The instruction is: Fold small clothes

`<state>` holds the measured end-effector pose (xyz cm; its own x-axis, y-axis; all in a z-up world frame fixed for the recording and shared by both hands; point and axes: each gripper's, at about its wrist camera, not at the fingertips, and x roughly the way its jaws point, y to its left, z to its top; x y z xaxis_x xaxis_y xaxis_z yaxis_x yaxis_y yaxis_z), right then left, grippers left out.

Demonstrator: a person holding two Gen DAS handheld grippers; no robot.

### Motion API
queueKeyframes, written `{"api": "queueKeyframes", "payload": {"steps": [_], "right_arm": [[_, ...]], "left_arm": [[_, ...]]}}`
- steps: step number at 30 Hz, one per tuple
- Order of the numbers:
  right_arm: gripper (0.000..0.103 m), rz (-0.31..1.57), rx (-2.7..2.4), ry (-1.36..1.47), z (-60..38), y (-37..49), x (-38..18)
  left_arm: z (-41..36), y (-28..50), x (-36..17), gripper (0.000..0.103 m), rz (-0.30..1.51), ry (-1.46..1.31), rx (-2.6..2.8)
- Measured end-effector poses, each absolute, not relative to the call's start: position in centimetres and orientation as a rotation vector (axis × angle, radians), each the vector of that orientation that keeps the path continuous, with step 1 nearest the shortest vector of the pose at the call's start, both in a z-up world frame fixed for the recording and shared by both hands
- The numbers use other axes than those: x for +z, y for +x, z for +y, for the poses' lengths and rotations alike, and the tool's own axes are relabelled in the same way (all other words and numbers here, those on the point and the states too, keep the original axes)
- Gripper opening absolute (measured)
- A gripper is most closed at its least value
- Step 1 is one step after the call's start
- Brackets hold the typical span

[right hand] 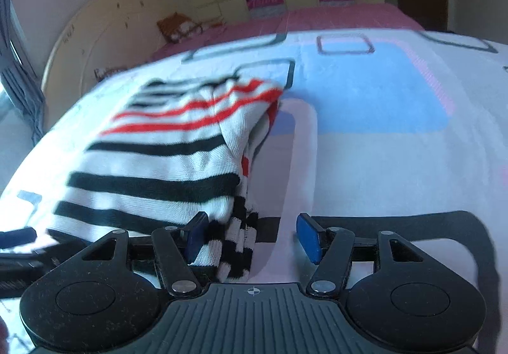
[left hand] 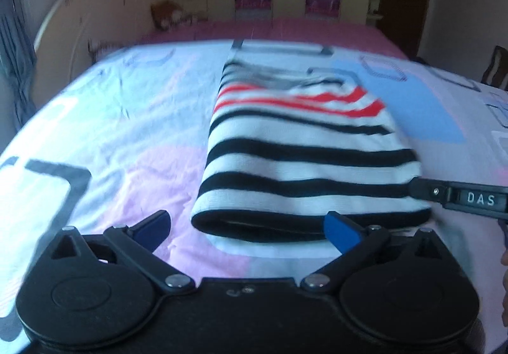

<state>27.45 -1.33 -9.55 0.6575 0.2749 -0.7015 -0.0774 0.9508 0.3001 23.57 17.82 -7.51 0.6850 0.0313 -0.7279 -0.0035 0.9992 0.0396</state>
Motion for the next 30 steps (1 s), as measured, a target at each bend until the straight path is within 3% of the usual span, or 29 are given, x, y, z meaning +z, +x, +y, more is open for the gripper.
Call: {"api": "queueKeyframes", "payload": {"steps": [2,11,15,18,30], "right_arm": [[0.078,0.809,0.225,0.257,-1.7,25.3,-8.4],[0.081,0.769,0.31,0.262,-3.6,15.1,-3.7],[0.097,0.726,0.306,0.236,-4.0,10.6,-0.9],[0.103,0.672,0.301,0.21,-3.7,7.2,1.6],[0.103,0.471,0.209,0.07,-0.9,-1.3,6.6]], "left_arm": [[17.1,21.7,-6.0,0.103,0.775,0.038,0.013],[14.8,12.7,-0.7,0.103,0.666,0.033,-0.033],[14.8,9.2,0.9,0.103,0.662,-0.006,-0.035],[14.8,6.6,2.1,0.103,0.643,0.002,-0.002],[15.8,0.2,5.5,0.103,0.591,-0.035,0.085]]}}
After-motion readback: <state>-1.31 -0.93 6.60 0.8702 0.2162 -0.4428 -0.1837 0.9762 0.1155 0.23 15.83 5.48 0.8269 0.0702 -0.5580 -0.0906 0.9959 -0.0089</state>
